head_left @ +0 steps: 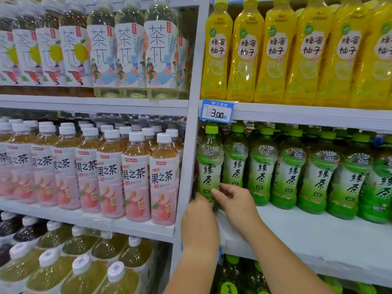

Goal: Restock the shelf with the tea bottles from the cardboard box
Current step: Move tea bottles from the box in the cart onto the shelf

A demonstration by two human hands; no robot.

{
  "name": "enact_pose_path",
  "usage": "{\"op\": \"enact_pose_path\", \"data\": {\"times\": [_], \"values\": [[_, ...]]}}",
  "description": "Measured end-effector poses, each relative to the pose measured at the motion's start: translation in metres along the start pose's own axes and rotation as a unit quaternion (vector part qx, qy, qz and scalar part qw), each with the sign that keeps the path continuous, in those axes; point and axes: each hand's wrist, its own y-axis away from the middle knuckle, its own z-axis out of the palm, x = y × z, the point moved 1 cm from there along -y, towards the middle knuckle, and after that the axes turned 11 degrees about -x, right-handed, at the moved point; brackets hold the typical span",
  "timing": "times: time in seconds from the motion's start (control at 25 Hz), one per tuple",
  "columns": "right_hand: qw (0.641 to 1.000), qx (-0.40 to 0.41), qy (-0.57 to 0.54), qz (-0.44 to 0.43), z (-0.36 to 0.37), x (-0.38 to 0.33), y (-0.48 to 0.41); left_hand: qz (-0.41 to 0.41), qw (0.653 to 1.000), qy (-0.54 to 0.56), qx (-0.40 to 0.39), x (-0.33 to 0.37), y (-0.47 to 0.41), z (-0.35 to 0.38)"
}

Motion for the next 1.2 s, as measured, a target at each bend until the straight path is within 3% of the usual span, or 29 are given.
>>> {"op": "enact_pose_path", "data": {"times": [0.28,0.48,0.64,0.92,1.2], "values": [[1.000,-0.004,-0.007,0.007,0.001,-0.010,0.010,-0.002,1.000,0.015,0.000,0.001,0.003,-0.002],[1.000,-0.015,0.017,0.019,-0.003,-0.019,0.025,0.027,0.987,0.156,-0.036,0.000,0.011,-0.006],[0.999,-0.028,0.014,0.035,-0.008,-0.023,0.044,-0.011,0.966,0.248,-0.079,0.007,0.021,-0.029],[0.982,-0.014,-0.085,0.170,-0.035,-0.044,0.113,-0.066,0.918,0.295,-0.257,0.025,0.047,-0.076],[0.936,0.023,-0.142,0.322,-0.098,-0.141,0.233,-0.109,0.853,0.271,-0.433,0.090,0.124,-0.174]]}}
